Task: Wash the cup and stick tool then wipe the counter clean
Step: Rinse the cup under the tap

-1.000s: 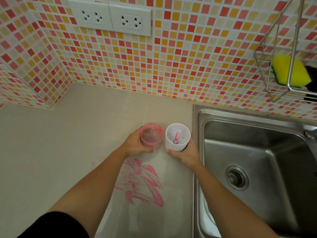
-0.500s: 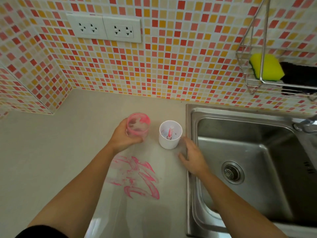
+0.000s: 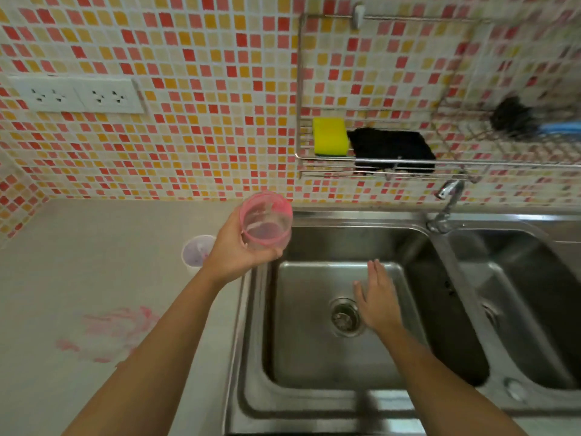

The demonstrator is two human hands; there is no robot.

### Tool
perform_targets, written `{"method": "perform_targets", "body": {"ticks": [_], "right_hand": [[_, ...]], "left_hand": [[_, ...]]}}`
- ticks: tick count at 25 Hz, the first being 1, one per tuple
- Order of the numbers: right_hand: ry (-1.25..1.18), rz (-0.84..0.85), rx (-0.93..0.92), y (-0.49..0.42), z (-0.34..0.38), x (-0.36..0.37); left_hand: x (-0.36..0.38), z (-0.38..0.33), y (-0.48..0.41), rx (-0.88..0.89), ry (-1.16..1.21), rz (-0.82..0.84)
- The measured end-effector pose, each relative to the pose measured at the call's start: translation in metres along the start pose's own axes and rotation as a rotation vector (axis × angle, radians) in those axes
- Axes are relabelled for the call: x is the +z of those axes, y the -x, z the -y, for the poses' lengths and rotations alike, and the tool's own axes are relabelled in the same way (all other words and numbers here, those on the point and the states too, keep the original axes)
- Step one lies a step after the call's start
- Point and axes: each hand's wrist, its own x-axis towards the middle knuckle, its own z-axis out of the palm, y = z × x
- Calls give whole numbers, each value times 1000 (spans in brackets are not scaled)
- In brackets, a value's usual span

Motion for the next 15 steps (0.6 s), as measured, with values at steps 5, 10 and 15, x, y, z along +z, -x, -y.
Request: {"method": "perform_targets", "body": {"ticks": [5, 10, 15], "right_hand": [[131, 42, 223, -7, -148, -49], [237, 142, 194, -1, -209, -55], [302, 130, 98, 3, -221, -53]], "left_hand": [[149, -1, -6, -96, 59, 77], [239, 22, -8, -173, 16, 98], [273, 69, -16, 123, -611, 58]]}}
